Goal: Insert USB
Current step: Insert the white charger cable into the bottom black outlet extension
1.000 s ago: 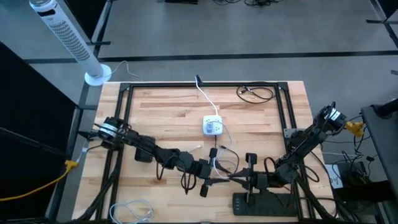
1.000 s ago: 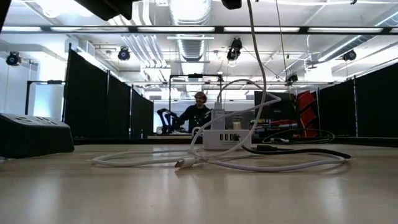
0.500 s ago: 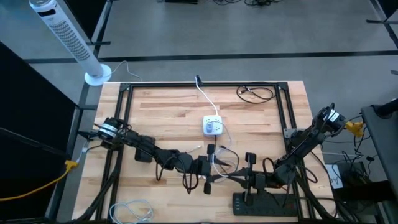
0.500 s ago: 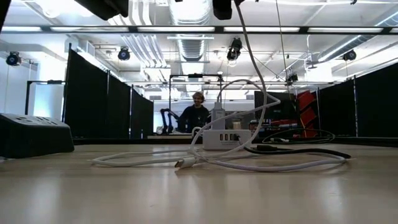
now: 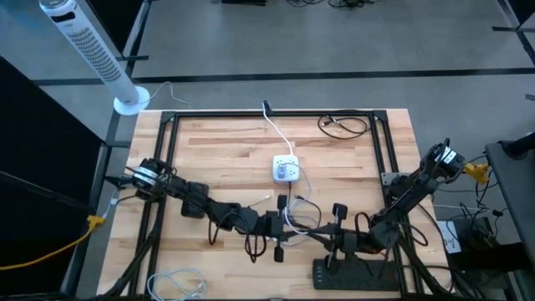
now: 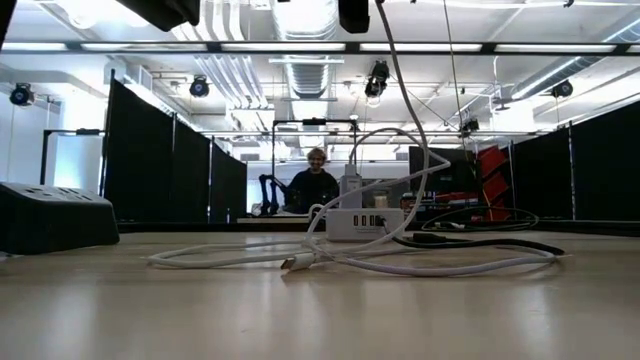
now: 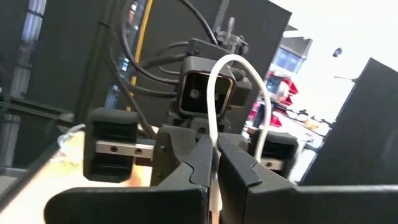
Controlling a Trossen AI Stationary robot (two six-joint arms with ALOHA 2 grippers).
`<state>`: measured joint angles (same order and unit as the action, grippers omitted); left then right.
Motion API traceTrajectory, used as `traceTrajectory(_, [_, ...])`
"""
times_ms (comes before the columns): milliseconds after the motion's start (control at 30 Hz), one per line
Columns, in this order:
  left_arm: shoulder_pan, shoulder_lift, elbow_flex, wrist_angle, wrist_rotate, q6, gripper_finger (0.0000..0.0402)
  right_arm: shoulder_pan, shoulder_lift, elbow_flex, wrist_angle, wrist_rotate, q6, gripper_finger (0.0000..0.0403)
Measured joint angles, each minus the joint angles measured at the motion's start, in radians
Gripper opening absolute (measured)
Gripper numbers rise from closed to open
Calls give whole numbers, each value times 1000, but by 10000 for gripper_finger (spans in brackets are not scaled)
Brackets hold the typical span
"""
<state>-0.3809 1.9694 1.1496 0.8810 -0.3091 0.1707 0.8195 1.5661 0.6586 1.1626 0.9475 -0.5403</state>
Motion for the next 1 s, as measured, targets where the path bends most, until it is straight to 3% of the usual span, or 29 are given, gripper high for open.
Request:
traceTrajectory(167, [-5,0,0,-4,-10,3,3,21,-1,0,-1,93,-45,0])
traceTrajectory(467, [-7,0,0,-21,-7,4,3,37,-3,0,-72,115,-62,0])
traceTrajectory(833, [-8,0,0,-58,-30,5,3,45,-6,0,-165,125,32,3])
traceTrajectory(1000, [-10,-1,0,-79,-42,5,3,48,-52,21,-345,77,158,37])
